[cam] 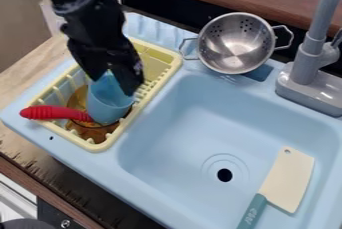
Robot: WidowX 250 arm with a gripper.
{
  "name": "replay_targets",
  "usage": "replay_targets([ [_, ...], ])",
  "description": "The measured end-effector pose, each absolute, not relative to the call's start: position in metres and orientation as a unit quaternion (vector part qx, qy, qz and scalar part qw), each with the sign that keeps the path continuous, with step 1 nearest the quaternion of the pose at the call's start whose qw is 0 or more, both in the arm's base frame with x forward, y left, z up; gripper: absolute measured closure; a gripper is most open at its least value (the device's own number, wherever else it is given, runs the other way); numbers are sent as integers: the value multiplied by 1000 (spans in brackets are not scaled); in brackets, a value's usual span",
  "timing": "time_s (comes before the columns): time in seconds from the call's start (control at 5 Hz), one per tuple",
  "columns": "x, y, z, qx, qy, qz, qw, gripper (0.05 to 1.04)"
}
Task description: Move the blue cup into the yellow tray
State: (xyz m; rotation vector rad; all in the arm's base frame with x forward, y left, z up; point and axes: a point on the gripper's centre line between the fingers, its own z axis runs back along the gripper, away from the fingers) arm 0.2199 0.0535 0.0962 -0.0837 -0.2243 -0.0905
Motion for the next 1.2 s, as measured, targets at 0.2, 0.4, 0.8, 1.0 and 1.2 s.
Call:
replay_targets([
  [0.2, 224, 43, 95, -25, -107, -72, 991, 87],
  [0.4, 228, 32, 96, -12, -108, -95, 990, 87],
  [0.8, 254, 21, 102, 9, -114, -85, 990, 87],
  [1.0, 265, 13, 105, 17, -126, -81, 989, 87],
  [1.2, 277, 6, 107, 15, -131, -77, 988, 87],
])
